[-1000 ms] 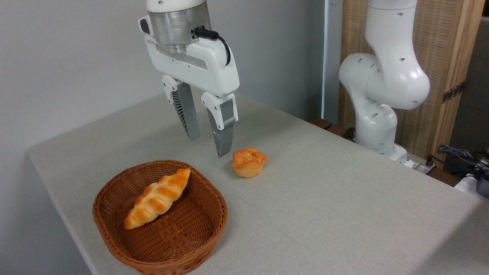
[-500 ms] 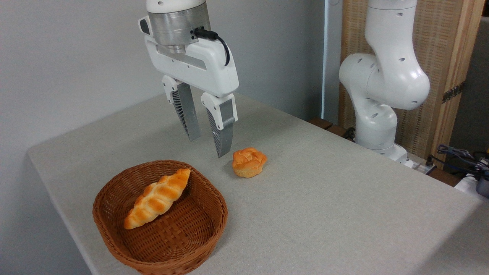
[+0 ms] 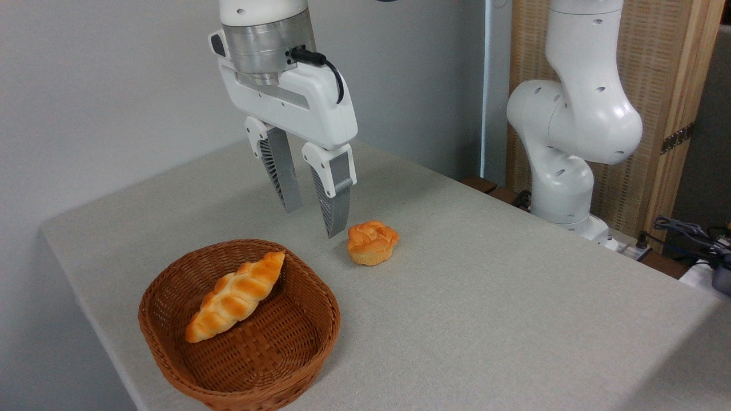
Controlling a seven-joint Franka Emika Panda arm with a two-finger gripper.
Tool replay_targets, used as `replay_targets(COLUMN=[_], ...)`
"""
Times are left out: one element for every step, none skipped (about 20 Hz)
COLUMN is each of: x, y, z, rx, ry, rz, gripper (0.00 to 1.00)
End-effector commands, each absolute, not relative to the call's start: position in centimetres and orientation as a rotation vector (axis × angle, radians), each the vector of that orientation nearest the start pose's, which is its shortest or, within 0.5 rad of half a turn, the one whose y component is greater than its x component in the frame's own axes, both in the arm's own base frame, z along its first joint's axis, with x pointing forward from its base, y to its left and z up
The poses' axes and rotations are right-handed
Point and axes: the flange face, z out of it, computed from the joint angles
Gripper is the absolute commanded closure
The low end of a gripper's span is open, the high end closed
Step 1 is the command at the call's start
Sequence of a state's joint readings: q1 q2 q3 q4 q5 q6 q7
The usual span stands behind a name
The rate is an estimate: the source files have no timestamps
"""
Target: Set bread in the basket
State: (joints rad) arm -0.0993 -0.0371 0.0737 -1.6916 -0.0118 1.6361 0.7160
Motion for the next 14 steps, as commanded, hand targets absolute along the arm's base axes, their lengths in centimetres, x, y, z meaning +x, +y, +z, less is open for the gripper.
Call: replay_targets(x=[53.8,53.6,53.4,53.1,52.6,52.0,51.4,50.6,49.9,49.4,48.8,48.3,48.0,47.7], y=[-1.4,-1.4,-1.4,-1.3,-1.4,-1.3,-1.3,-1.3,-1.4,-1.8,-2.5,-3.2,-3.9,-4.4], z=[59.1,58.9,58.8,58.7,58.4,58.4,58.0,57.8,57.2,57.0,56.2,55.4,54.5,53.6], rx=[-2.925,-2.923,-2.919,-2.915,-2.909,-2.899,-2.892,-2.879,-2.869,-2.862,-2.849,-2.834,-2.813,-2.795], ry=[1.198,1.208,1.217,1.223,1.240,1.260,1.281,1.310,1.336,1.355,1.390,1.430,1.483,1.524], rz=[0.041,0.047,0.050,0.048,0.060,0.056,0.057,0.052,0.051,0.050,0.061,0.084,0.107,0.122], gripper=[0.00,0.00,0.00,0.00,0.00,0.00,0.00,0.00,0.00,0.00,0.00,0.00,0.00,0.00])
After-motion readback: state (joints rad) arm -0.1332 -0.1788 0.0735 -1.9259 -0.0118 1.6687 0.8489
